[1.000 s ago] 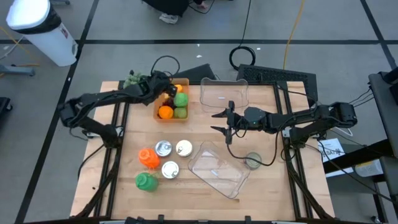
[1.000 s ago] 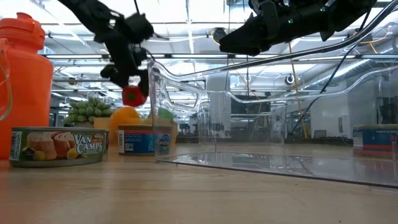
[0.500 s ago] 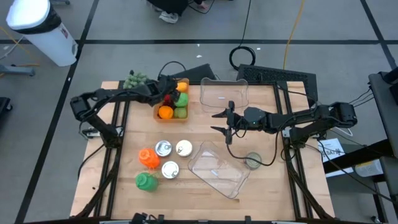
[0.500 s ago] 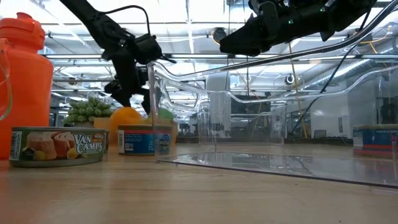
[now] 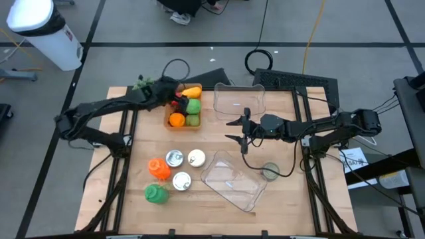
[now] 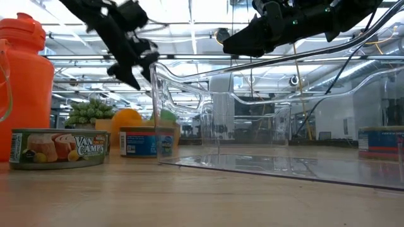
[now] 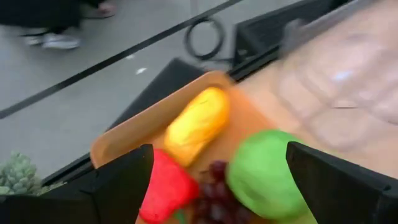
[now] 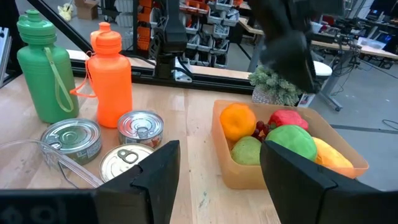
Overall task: Pick & Place Food Item
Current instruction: Put the orange water bottle into the top transparent bin
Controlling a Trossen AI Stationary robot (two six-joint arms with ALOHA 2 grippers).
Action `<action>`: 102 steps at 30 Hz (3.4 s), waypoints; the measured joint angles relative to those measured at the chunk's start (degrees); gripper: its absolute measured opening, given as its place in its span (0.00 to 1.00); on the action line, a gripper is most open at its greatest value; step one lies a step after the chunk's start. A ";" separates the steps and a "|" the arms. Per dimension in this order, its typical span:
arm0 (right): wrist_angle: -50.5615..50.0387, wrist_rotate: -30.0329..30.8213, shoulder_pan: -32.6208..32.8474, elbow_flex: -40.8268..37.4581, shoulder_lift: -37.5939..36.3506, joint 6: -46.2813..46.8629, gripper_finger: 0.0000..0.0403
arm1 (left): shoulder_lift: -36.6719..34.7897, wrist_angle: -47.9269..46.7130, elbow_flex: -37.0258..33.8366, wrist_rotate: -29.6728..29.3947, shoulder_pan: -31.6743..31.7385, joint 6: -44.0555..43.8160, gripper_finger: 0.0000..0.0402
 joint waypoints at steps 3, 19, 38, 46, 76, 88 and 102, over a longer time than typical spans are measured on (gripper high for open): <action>-0.02 0.00 0.00 0.00 0.00 0.02 0.52 | -5.39 -4.03 0.00 4.12 -1.19 0.87 0.93; -0.15 0.20 -0.04 0.00 0.02 0.02 0.52 | -22.24 -9.28 -8.61 8.49 -21.71 1.62 0.93; 0.09 0.22 -0.02 0.00 0.02 0.20 0.52 | -41.88 2.58 -20.92 3.34 -39.99 8.87 0.96; 0.02 0.22 -0.02 0.01 0.02 0.05 0.52 | -45.52 3.62 -22.24 3.40 -40.41 10.05 0.92; 0.20 0.20 -0.21 0.00 0.02 0.24 0.52 | -65.76 4.66 -33.31 3.34 -33.79 10.72 0.92; -0.44 0.00 -1.86 0.00 0.02 1.76 0.52 | -65.74 10.90 -40.38 2.04 -33.69 9.34 0.96; -0.42 -0.04 -1.86 0.00 0.02 2.29 0.52 | -65.71 20.84 -47.46 0.85 -30.80 4.62 0.92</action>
